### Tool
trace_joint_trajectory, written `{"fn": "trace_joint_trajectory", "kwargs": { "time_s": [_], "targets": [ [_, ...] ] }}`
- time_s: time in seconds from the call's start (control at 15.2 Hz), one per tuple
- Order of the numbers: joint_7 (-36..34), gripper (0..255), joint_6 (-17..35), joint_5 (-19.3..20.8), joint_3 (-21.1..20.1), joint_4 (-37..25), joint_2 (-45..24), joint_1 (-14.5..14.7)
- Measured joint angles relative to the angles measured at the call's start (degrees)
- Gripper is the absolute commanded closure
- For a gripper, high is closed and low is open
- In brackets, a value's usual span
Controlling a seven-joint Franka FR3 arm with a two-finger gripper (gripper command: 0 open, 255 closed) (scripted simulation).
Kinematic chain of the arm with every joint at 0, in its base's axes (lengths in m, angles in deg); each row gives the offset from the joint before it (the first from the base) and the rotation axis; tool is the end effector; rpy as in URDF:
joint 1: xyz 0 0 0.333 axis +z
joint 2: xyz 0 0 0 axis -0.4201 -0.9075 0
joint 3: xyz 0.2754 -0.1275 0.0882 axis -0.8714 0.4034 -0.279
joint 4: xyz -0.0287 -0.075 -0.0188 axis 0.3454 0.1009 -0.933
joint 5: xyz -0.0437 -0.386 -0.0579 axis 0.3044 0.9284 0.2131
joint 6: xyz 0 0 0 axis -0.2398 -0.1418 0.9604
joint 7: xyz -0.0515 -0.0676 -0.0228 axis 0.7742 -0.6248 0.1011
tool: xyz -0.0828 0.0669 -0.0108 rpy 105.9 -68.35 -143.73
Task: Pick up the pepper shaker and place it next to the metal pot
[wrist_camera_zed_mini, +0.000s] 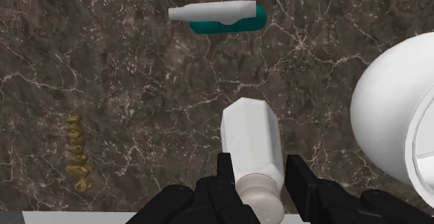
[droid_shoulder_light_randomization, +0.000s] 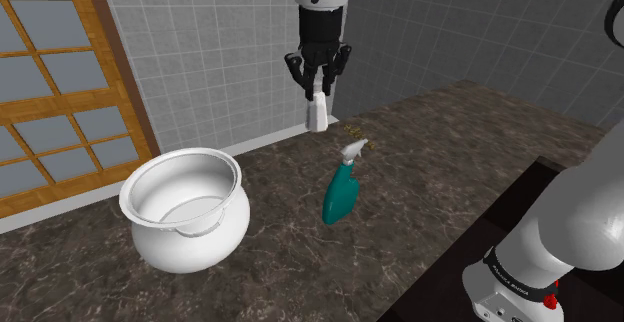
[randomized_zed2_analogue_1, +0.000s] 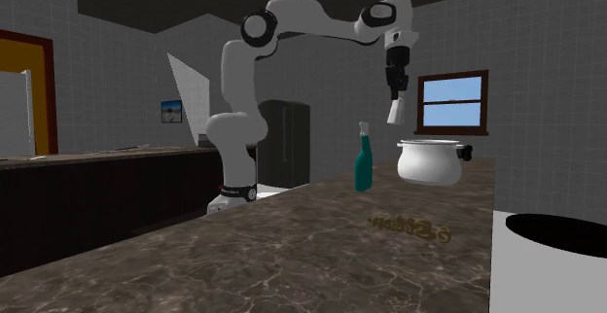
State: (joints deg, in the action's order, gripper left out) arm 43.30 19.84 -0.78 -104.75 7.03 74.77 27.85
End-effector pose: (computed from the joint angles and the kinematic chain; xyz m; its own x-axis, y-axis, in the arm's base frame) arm 0.4733 0.2792 0.6006 0.9864 -0.1587 0.0419 -0.1624 -0.9806 0.1101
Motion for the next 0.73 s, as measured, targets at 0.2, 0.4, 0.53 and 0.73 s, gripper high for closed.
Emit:
{"fn": "trace_joint_trajectory", "kwargs": {
  "time_s": [0.2,0.4,0.53,0.73],
  "targets": [
    [-4.6,255,-2.5,4.2,-2.2,-9.6,-8.8,2.8],
    [-7.9,255,-6.3,8.5,-3.1,-20.4,-17.3,6.8],
    [-9.5,255,-9.2,11.4,-3.2,-28.5,-23.2,10.2],
    [-10.1,255,-7.3,11.8,-3.1,-27.2,-24.1,10.4]
  ]
}}
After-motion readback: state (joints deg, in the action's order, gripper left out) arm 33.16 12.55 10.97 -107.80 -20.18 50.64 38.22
